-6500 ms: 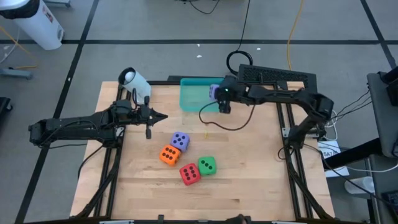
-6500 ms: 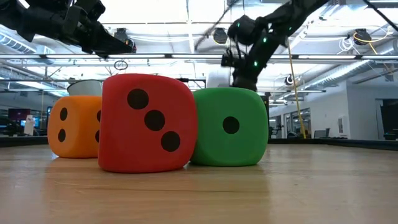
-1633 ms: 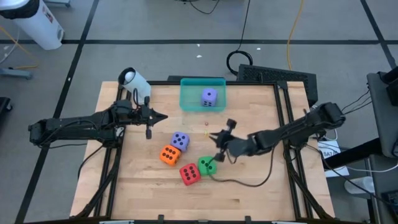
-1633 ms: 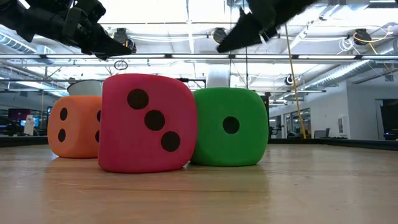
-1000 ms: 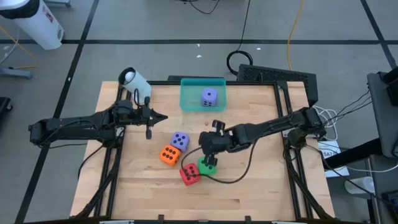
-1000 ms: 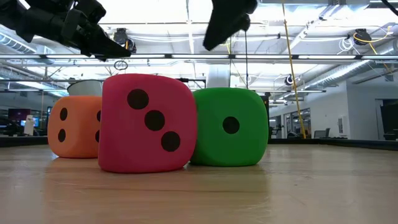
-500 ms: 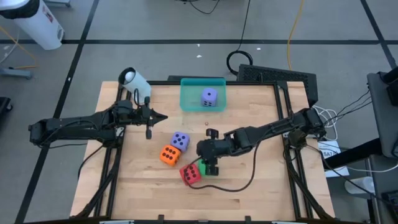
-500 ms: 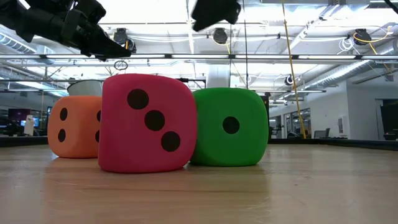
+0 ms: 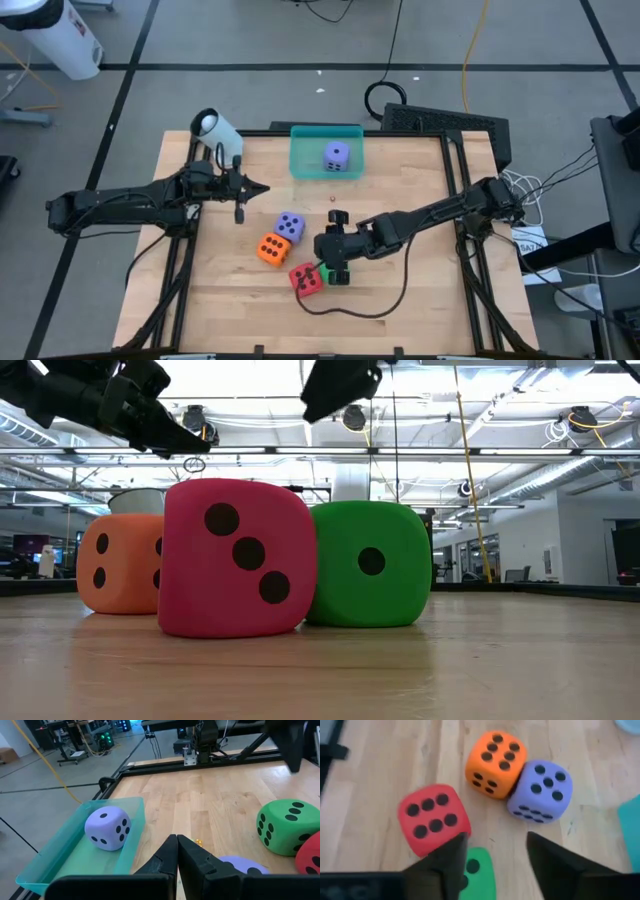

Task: Pick & Place Dice
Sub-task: Put the large green dice into the blue bin

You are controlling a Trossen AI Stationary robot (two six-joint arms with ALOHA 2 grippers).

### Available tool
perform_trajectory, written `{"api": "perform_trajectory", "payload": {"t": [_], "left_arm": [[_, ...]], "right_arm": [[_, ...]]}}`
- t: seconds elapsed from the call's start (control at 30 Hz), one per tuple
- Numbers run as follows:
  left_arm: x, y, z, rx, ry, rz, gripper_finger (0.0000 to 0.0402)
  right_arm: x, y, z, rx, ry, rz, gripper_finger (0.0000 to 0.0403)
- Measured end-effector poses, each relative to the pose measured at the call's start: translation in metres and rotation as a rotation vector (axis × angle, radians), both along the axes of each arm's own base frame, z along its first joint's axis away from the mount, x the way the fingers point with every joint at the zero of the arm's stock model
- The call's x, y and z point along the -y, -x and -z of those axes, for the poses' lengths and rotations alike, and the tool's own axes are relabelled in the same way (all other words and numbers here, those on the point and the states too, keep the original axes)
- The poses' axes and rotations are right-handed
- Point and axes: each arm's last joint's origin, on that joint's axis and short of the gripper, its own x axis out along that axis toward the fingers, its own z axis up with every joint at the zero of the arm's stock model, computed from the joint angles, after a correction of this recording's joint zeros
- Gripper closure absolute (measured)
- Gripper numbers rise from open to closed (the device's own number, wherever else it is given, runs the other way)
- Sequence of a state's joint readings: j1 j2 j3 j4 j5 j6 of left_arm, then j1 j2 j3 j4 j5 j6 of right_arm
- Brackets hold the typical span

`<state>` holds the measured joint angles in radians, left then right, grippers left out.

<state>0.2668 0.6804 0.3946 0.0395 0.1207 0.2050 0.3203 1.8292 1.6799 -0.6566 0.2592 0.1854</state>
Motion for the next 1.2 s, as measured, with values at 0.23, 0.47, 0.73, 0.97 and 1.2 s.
{"api": "perform_trajectory", "payload": {"t": [0.23, 0.47, 0.73, 0.97, 1.2], "left_arm": [[0.0, 0.0, 0.0, 0.0, 0.0, 0.0, 0.038], [0.0, 0.0, 0.0, 0.0, 0.0, 0.0, 0.038], [0.0, 0.0, 0.0, -0.002, 0.0, 0.0, 0.038], [0.0, 0.0, 0.0, -0.002, 0.0, 0.0, 0.038], [0.0, 0.0, 0.001, -0.006, 0.001, 0.0, 0.038]], "right_arm": [[-0.008, 0.001, 0.003, -0.012, 0.079, -0.102, 0.0031], [-0.01, 0.002, 0.008, -0.034, 0.019, -0.123, 0.0013], [-0.005, 0.006, 0.046, -0.083, -0.017, -0.129, 0.0004], [0.003, 0.007, 0.065, -0.1, -0.041, -0.15, 0.0003], [0.009, 0.011, 0.077, -0.147, -0.092, -0.143, 0.0003]]}}
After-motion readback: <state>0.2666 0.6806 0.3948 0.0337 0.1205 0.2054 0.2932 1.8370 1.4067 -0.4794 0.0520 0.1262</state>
